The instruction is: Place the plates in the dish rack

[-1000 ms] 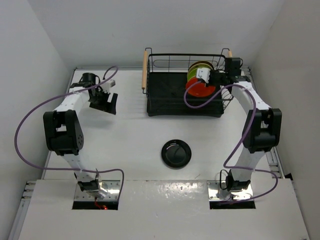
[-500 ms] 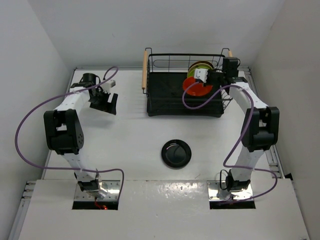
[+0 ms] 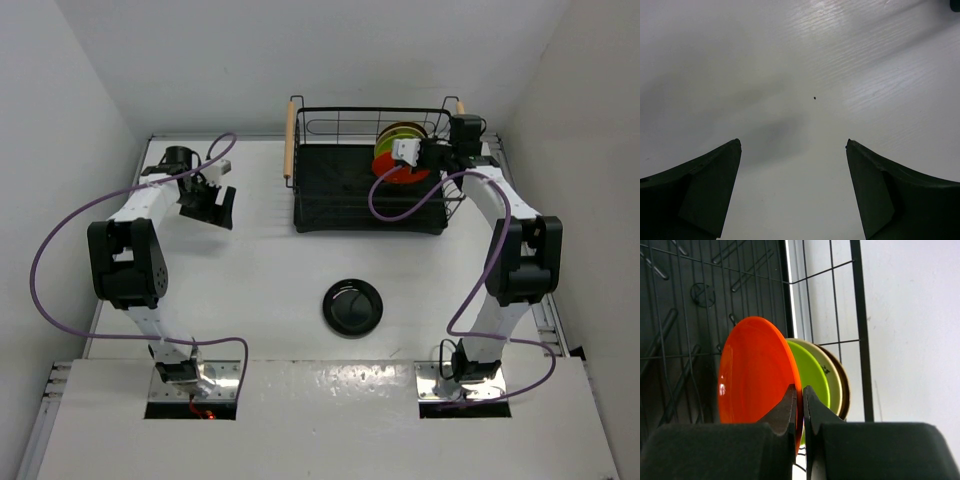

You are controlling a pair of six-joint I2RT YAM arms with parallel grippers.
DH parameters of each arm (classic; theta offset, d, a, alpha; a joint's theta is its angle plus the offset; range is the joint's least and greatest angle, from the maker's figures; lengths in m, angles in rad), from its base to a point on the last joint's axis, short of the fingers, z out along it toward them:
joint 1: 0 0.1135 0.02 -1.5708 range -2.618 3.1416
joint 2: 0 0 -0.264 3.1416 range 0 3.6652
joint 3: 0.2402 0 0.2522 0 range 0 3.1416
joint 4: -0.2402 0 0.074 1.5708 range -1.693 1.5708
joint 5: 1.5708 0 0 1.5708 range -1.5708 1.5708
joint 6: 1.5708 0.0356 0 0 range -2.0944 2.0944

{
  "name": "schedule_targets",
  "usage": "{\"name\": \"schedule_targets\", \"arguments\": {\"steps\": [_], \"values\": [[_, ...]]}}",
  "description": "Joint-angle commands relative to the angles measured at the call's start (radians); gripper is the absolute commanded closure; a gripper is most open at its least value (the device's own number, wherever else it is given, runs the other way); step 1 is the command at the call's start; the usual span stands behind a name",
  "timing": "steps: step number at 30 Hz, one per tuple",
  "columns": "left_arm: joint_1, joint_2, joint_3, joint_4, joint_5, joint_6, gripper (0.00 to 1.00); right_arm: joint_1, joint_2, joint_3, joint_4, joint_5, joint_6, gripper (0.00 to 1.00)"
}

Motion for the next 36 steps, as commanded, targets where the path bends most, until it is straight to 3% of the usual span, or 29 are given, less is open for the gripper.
{"name": "schedule_targets", "arguments": {"steps": [1, 19, 20, 21, 22, 24, 27, 31, 36], "values": [[0.003, -0.002, 0.021, 0.012, 0.015, -0.011, 0.09, -0.006, -0.043, -0.011, 0.057, -0.060, 0.010, 1.00], [-0.007, -0.011, 0.030, 0.003, 0.006, -0.011, 0.09, -0.006, 0.065, -0.054, 0.121, -0.008, 0.061, 1.00], [-0.007, -0.011, 0.030, 0.003, 0.006, -0.011, 0.09, -0.006, 0.065, -0.064, 0.149, 0.005, 0.069, 0.96], [-0.007, -0.011, 0.030, 0.003, 0.006, -0.011, 0.09, -0.006, 0.066, -0.065, 0.166, 0.014, 0.072, 0.85], [-0.007, -0.011, 0.030, 0.003, 0.006, -0.011, 0.09, -0.006, 0.063, -0.067, 0.186, 0.022, 0.078, 0.67], [-0.007, -0.020, 0.030, 0.003, 0.006, -0.011, 0.09, -0.003, 0.053, -0.076, 0.204, 0.046, 0.086, 0.59], [-0.007, -0.029, 0.021, 0.003, 0.015, -0.011, 0.09, -0.006, 0.027, -0.094, 0.264, 0.078, 0.128, 0.49], [-0.007, -0.052, 0.012, -0.006, 0.015, 0.016, 0.09, -0.006, -0.015, -0.122, 0.354, 0.141, 0.212, 0.42], [0.002, -0.117, 0.002, -0.006, 0.015, 0.025, 0.09, -0.006, -0.067, -0.148, 0.526, 0.154, 0.331, 0.40]]}}
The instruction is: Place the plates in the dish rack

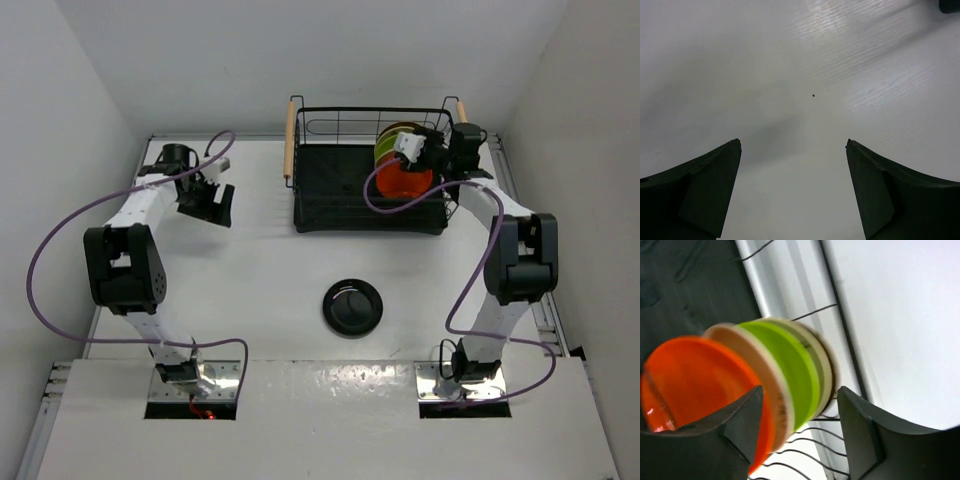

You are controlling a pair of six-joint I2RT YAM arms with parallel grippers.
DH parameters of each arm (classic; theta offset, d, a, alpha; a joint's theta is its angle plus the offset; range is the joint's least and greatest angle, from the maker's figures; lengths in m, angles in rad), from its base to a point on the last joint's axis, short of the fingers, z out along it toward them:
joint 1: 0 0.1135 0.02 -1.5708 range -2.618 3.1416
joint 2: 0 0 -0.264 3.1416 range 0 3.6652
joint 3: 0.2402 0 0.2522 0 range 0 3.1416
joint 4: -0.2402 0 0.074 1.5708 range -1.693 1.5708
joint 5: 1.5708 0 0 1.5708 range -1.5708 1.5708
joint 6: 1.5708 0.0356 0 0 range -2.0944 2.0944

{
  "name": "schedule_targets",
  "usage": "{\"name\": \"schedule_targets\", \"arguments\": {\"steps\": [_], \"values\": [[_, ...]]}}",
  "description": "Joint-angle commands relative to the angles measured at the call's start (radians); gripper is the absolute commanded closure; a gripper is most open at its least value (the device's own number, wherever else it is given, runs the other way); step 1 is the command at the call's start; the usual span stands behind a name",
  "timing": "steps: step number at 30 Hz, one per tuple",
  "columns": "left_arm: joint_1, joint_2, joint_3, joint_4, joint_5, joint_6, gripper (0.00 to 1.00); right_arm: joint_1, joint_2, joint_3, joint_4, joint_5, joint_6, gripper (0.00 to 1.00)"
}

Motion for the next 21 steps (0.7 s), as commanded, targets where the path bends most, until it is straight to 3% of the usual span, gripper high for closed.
{"name": "schedule_targets", "arguments": {"steps": [1, 5, 7, 8, 9, 13, 18, 19, 20, 21], "values": [[0.003, -0.096, 0.003, 0.002, 0.015, 0.016, 0.09, -0.004, -0.093, -0.003, 0.186, 0.016, 0.173, 0.38], [0.013, -0.150, -0.049, 0.002, 0.024, 0.027, 0.09, -0.002, -0.181, -0.044, 0.318, 0.032, 0.379, 0.15], [0.013, -0.186, -0.076, 0.021, 0.024, 0.027, 0.09, 0.005, -0.218, -0.037, 0.268, 0.030, 0.521, 0.10], [0.013, -0.199, -0.111, 0.031, -0.014, 0.027, 0.09, 0.022, -0.282, -0.025, 0.112, 0.022, 0.547, 0.05], [0.013, -0.211, -0.130, 0.044, -0.030, 0.011, 0.09, 0.034, -0.300, -0.014, 0.058, 0.025, 0.575, 0.02], [-0.021, -0.284, -0.236, 0.117, -0.051, -0.027, 0.10, 0.131, -0.422, -0.020, -0.161, 0.076, 0.886, 0.00], [-0.057, -0.369, -0.366, 0.177, -0.070, -0.027, 0.10, 0.254, -0.614, -0.264, -0.149, 0.301, 1.228, 0.00], [-0.066, -0.378, -0.380, 0.197, -0.083, -0.036, 0.10, 0.321, -0.631, -0.322, -0.215, 0.346, 1.232, 0.00], [-0.066, -0.389, -0.392, 0.208, -0.099, -0.045, 0.10, 0.355, -0.662, -0.333, -0.267, 0.539, 1.208, 0.00], [-0.066, -0.389, -0.405, 0.219, -0.113, -0.045, 0.10, 0.388, -0.665, -0.336, -0.368, 0.580, 1.183, 0.00]]}}
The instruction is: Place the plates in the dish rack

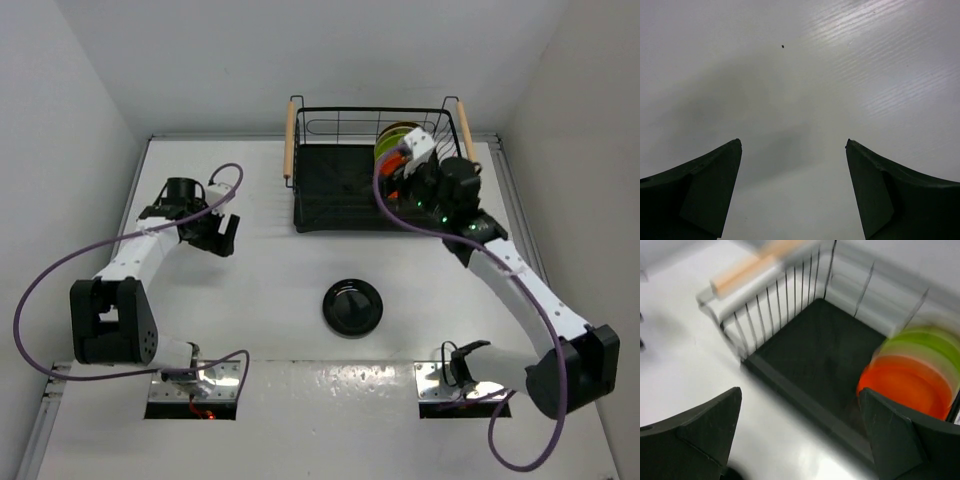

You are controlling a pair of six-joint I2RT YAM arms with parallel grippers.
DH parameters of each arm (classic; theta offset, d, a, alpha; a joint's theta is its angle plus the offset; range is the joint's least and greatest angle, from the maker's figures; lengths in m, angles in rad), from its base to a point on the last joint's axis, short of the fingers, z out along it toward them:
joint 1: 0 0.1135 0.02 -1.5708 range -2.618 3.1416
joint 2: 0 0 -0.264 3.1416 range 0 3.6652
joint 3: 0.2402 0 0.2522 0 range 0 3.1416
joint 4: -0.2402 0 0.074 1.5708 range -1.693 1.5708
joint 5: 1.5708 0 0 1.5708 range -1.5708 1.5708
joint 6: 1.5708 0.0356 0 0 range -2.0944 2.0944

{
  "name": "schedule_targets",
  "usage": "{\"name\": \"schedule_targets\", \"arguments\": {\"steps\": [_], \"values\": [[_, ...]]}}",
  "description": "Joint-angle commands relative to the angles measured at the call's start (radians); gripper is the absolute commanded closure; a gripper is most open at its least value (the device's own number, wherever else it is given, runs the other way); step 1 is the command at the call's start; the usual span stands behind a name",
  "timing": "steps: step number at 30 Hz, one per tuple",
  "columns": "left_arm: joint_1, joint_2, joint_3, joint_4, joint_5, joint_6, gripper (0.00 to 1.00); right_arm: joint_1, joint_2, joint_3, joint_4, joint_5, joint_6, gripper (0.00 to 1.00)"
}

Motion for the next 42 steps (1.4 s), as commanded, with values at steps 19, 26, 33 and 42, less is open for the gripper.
{"name": "schedule_targets", "arguments": {"steps": [19, 26, 33, 42], "values": [[0.003, -0.168, -0.115, 0.132, -0.022, -0.046, 0.10, 0.113, 0.050, -0.614, -0.163, -0.156, 0.531, 0.26], [0.003, -0.202, -0.133, 0.132, -0.022, -0.046, 0.10, 0.064, 0.209, -0.666, -0.017, -0.183, 0.586, 0.63], [0.012, -0.211, -0.133, 0.132, -0.022, -0.046, 0.10, -0.020, 0.311, -0.674, 0.052, -0.257, 0.599, 1.00], [0.021, -0.211, -0.133, 0.132, -0.031, -0.046, 0.10, 0.081, 0.105, -0.194, -0.344, -0.190, 0.252, 1.00]]}}
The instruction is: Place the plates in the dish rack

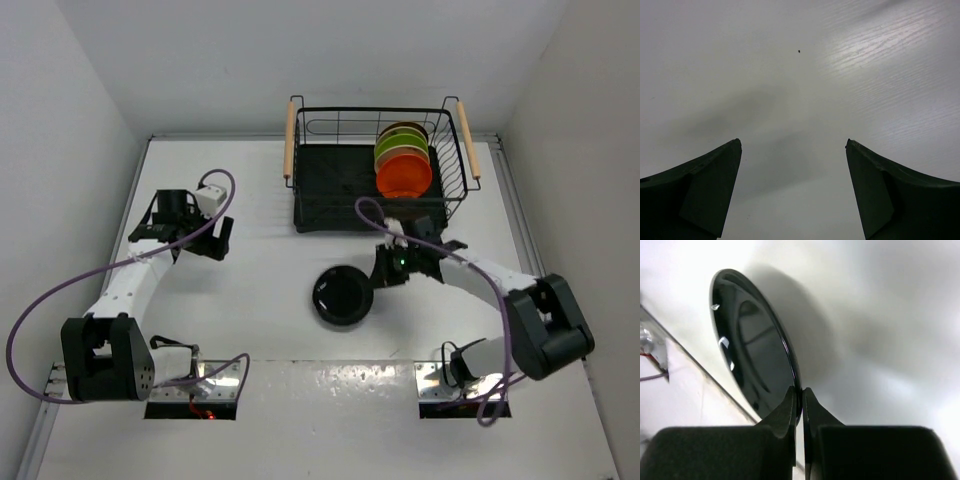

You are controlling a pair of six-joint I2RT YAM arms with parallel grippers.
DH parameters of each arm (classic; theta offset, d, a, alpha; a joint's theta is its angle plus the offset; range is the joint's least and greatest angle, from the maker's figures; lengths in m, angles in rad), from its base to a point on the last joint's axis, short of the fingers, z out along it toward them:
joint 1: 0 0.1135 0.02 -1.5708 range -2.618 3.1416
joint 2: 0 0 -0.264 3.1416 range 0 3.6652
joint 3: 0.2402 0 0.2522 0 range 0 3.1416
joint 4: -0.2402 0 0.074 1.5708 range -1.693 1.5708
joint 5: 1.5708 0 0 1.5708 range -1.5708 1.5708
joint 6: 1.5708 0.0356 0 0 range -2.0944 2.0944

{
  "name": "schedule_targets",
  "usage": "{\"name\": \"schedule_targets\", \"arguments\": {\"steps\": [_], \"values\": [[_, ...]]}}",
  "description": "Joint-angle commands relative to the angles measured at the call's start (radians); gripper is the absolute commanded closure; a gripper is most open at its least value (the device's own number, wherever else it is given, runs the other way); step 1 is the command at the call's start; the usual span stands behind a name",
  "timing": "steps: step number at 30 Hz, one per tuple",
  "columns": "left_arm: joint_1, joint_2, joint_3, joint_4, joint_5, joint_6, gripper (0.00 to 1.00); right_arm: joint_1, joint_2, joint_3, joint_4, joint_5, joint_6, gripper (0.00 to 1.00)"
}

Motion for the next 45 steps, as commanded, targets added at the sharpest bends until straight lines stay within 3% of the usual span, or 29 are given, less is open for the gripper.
{"name": "schedule_targets", "arguments": {"steps": [1, 5, 8, 10, 11, 12, 15, 19, 24, 29, 32, 37, 45], "values": [[0.013, -0.021, 0.000, 0.027, 0.006, -0.009, 0.10, 0.035, -0.156, 0.283, -0.103, 0.062, -0.241, 1.00], [0.022, -0.011, 0.000, 0.027, 0.006, -0.009, 0.10, 0.009, -0.225, 0.504, -0.016, 0.101, -0.379, 1.00], [0.031, 0.008, 0.000, 0.027, 0.006, -0.009, 0.10, -0.023, -0.149, 0.765, -0.006, 0.128, -0.485, 1.00], [0.031, 0.008, 0.000, 0.027, 0.006, -0.009, 0.10, -0.037, -0.127, 0.844, 0.012, 0.197, -0.631, 1.00], [0.042, 0.017, 0.000, 0.027, -0.004, -0.009, 0.10, -0.063, -0.105, 0.849, 0.044, 0.228, -0.754, 1.00], [0.042, 0.028, 0.000, 0.027, -0.004, -0.009, 0.10, -0.083, -0.100, 0.838, 0.199, 0.230, -0.781, 1.00], [0.042, 0.049, 0.009, 0.027, -0.004, -0.009, 0.10, -0.210, -0.039, 0.844, 0.362, 0.166, -0.916, 1.00], [0.073, 0.068, 0.020, 0.027, -0.004, -0.009, 0.10, -0.295, 0.096, 0.950, 0.246, 0.061, -1.098, 1.00], [0.116, 0.092, 0.020, 0.027, 0.005, -0.009, 0.10, -0.400, 0.162, 0.970, 0.176, -0.104, -1.237, 1.00], [0.142, 0.126, 0.038, 0.027, 0.006, -0.019, 0.10, -0.419, 0.202, 0.992, -0.046, -0.123, -1.399, 1.00], [0.153, 0.154, 0.047, 0.027, 0.015, -0.028, 0.10, -0.419, 0.212, 0.950, -0.066, -0.112, -1.458, 1.00], [0.153, 0.192, 0.067, 0.027, 0.024, -0.028, 0.10, -0.402, 0.242, 0.849, -0.020, -0.039, -1.545, 1.00], [0.153, 0.201, 0.067, 0.017, 0.024, -0.028, 0.10, -0.328, 0.296, 0.726, 0.222, 0.155, -1.631, 1.00]]}}
